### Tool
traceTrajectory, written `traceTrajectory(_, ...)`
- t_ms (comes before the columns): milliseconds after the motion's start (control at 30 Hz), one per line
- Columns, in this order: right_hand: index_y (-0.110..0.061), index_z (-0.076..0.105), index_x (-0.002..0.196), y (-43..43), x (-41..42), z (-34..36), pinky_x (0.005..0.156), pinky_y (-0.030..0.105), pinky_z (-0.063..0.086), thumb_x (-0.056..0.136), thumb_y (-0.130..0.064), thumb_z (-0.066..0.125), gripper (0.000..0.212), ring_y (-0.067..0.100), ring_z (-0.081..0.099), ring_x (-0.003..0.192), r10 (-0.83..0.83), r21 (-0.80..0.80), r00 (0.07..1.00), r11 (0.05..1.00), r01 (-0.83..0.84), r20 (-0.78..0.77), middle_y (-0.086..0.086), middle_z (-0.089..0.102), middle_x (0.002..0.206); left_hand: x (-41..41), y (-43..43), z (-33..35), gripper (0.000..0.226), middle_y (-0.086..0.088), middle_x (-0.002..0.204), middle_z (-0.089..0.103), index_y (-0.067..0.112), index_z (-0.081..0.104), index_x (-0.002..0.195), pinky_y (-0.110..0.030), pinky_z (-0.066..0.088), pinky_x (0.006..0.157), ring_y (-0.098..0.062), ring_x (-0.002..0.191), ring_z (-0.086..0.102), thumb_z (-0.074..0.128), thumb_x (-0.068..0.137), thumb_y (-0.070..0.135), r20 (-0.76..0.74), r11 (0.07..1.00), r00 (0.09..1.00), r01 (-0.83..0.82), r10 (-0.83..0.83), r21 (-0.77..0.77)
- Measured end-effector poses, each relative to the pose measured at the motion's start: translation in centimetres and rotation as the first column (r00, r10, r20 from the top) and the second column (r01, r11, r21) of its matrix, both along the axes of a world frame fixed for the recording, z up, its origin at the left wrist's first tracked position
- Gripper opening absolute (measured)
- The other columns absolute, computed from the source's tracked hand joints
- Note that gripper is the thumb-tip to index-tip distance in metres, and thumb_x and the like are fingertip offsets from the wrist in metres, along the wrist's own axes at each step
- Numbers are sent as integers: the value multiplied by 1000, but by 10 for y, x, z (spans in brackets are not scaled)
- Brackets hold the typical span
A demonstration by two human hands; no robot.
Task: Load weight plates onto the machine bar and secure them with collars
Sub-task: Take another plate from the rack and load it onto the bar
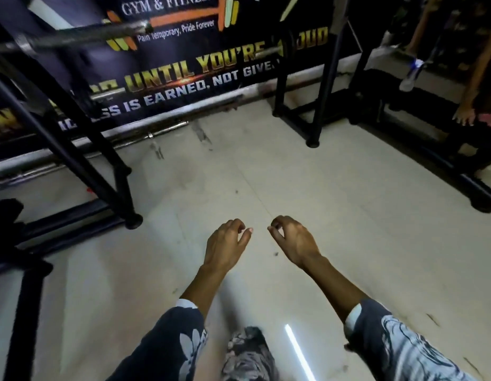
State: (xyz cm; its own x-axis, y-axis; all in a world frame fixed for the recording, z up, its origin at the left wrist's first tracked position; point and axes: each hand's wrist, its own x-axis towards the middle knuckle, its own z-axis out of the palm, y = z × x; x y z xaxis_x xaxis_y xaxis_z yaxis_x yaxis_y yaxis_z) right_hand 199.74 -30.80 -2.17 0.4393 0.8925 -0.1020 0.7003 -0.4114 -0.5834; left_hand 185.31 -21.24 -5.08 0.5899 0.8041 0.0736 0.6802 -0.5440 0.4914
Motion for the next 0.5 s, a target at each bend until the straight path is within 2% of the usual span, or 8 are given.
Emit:
traceTrajectory(200, -8, 58, 112, 147, 111, -8, 89, 36, 45, 96, -31, 44, 31, 29, 55, 108, 78, 36, 996, 996, -79, 32, 12, 58, 119, 102, 136, -14, 29, -9, 103, 68, 9, 61, 99, -30, 45, 74, -25, 92, 62, 50, 94, 36, 35, 996, 996, -83, 83, 13)
traceTrajectory(300, -9, 57, 111, 236, 166, -3, 86, 35, 44, 96, -31, 44, 30, 28, 55, 107, 131, -16, 991, 991, -130, 28, 11, 60, 118, 155, 217, -11, 29, -7, 105, 67, 9, 61, 101, -29, 45, 76, -24, 95, 61, 49, 94, 35, 30, 992, 992, -123, 123, -9)
traceTrajectory(500, -10, 56, 111, 388, 256, 5, 82, 33, 43, 97, -32, 42, 30, 27, 55, 105, 198, -14, 980, 980, -197, 29, 8, 61, 117, 246, 367, 8, 27, -4, 102, 67, 11, 60, 99, -32, 47, 77, -23, 96, 60, 50, 93, 35, 11, 984, 984, -177, 176, 13)
